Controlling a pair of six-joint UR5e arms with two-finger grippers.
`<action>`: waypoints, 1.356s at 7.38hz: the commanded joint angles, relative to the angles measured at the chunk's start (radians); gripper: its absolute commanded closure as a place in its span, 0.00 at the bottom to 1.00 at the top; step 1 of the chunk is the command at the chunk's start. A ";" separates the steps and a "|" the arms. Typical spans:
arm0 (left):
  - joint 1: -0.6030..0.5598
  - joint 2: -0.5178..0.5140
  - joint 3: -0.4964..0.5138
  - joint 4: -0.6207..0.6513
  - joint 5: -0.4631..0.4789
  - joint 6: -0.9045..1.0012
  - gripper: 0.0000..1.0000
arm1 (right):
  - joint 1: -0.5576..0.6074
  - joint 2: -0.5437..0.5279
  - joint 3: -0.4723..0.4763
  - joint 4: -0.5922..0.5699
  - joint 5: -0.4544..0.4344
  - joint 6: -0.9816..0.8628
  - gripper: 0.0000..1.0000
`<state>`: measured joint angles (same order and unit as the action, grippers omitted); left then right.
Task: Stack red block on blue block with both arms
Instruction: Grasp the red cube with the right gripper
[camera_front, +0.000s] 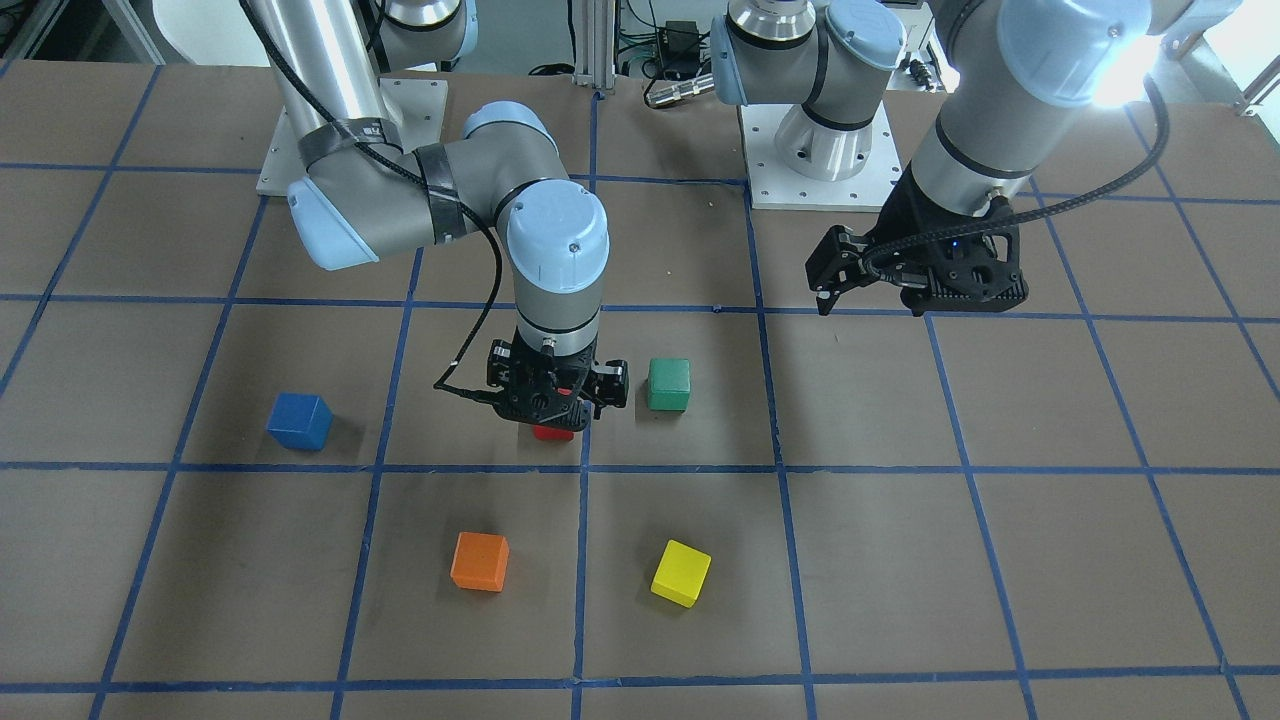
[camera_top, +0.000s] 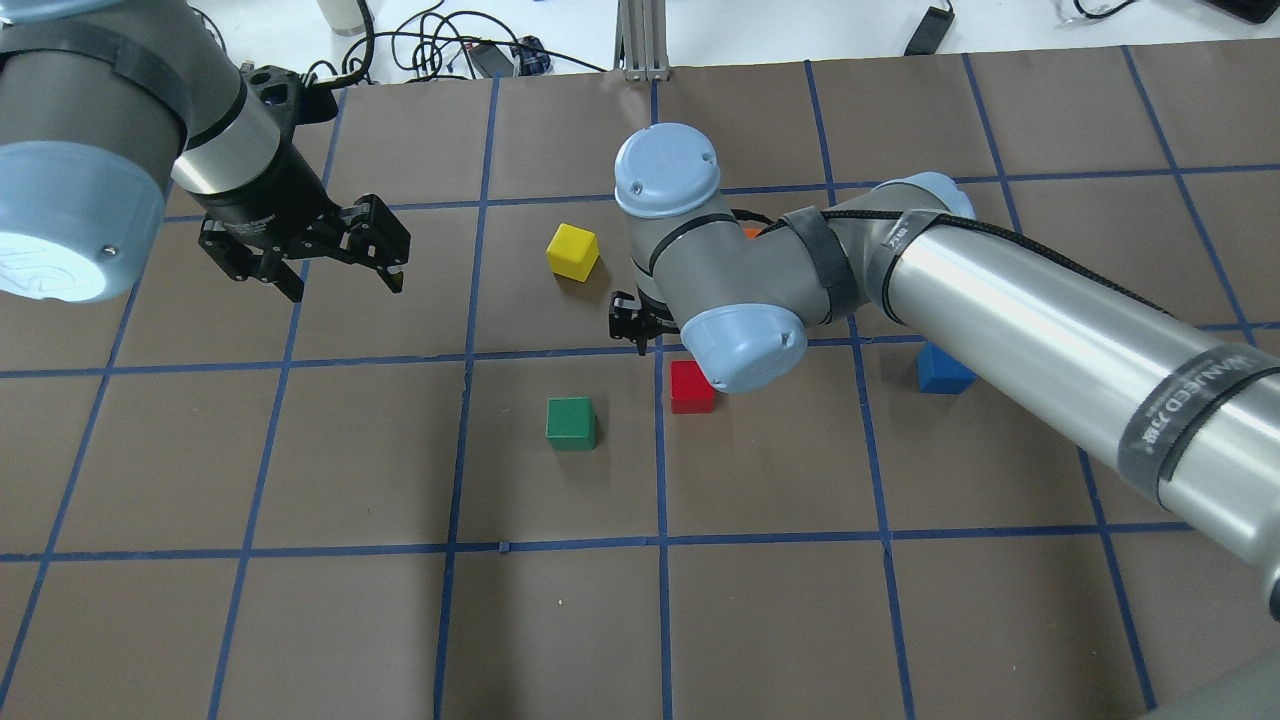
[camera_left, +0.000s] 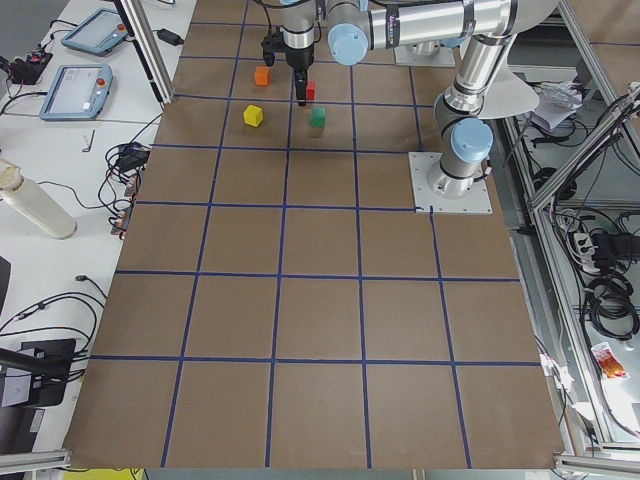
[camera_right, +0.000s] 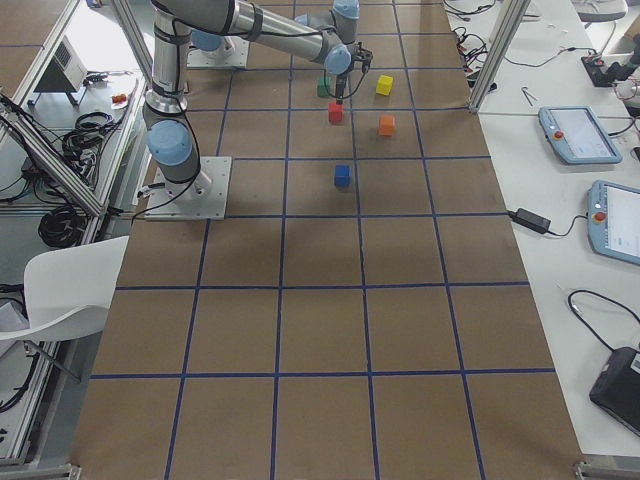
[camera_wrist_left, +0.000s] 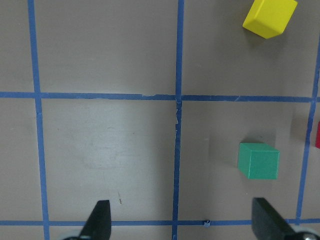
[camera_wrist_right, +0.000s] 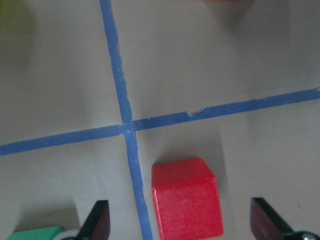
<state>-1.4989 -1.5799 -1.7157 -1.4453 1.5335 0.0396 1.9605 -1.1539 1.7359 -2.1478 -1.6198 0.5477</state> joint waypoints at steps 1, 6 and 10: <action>0.002 0.015 -0.019 0.003 0.002 0.011 0.00 | -0.005 0.010 0.095 -0.143 -0.006 -0.043 0.00; 0.003 0.014 -0.022 0.003 0.002 0.022 0.00 | -0.034 0.007 0.088 -0.159 -0.009 -0.115 0.87; -0.001 0.017 -0.021 0.005 0.001 0.019 0.00 | -0.243 -0.176 0.090 0.053 -0.006 -0.265 0.93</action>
<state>-1.4989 -1.5644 -1.7366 -1.4408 1.5356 0.0595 1.7988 -1.2739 1.8253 -2.1588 -1.6272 0.3502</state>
